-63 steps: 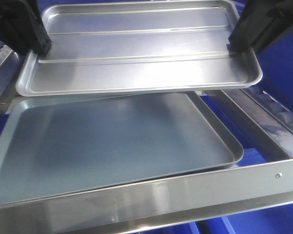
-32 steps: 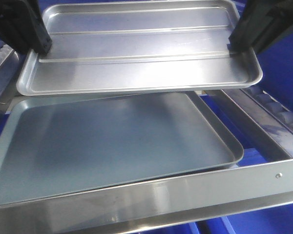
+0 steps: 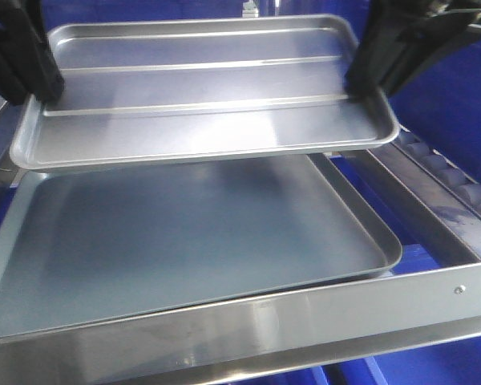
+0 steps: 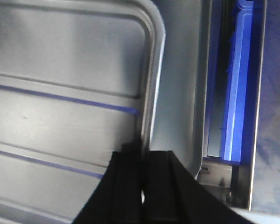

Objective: Grab silver tray and stack on right shelf

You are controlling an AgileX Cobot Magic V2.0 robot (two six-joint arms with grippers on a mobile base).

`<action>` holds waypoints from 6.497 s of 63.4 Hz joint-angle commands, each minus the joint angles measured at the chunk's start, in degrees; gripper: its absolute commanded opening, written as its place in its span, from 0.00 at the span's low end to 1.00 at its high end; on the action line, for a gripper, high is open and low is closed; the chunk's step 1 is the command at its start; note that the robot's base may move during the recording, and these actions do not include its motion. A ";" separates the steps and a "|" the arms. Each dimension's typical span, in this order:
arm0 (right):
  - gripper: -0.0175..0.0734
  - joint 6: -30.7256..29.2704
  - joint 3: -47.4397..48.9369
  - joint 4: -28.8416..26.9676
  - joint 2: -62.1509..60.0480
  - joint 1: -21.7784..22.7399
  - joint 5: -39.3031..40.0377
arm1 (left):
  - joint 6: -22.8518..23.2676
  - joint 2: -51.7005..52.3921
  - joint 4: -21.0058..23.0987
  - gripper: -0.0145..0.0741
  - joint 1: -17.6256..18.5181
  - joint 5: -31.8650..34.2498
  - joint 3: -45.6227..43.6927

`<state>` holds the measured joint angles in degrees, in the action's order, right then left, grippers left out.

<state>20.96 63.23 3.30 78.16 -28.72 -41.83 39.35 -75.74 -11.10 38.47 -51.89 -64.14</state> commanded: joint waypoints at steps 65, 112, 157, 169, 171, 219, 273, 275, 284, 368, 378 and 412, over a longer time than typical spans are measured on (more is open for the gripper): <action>0.81 -1.83 5.51 7.45 15.29 0.71 2.55 | 0.39 -15.01 -3.74 0.68 -2.43 6.88 -1.37; 0.24 -1.83 4.14 7.45 -5.85 0.71 -2.22 | 0.39 1.51 -13.93 0.12 11.62 0.31 -0.44; 0.25 -1.83 -41.95 7.45 -45.00 0.71 31.86 | 20.35 14.52 -41.98 0.05 31.91 17.90 21.56; 0.25 -1.83 -42.66 7.45 -45.07 0.71 33.58 | 20.35 14.52 -41.98 0.05 31.91 17.90 21.56; 0.25 -1.83 -42.66 7.45 -45.07 0.71 33.43 | 20.35 14.52 -41.98 0.05 31.91 17.90 21.56; 0.25 -1.83 -42.66 7.45 -45.07 0.71 33.23 | -10.75 15.62 -10.71 0.05 30.37 24.33 21.56; 0.25 -1.83 -42.66 7.45 -45.07 0.71 33.23 | -35.86 60.89 5.14 0.05 -2.18 61.77 62.38; 0.25 -1.83 -42.66 7.45 -45.07 0.71 33.23 | -35.86 62.83 5.14 0.05 -3.77 61.70 63.23; 0.25 -1.83 -42.66 7.45 -45.07 0.71 33.23 | -35.76 69.80 5.14 0.05 -8.74 63.55 67.21; 0.25 -1.83 -42.66 7.45 -45.07 0.71 32.17 | -35.62 77.12 5.14 0.05 -13.74 56.47 67.30; 0.25 -1.83 -42.66 7.45 -45.07 0.71 32.17 | -35.62 77.12 5.14 0.05 -13.74 56.47 67.30; 0.25 -1.83 -42.66 7.45 -45.07 0.71 32.17 | -35.62 77.12 5.14 0.05 -13.74 56.47 67.30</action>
<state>19.57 18.89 10.00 33.30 -28.26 -14.03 3.60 0.60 -6.36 24.82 -0.44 1.76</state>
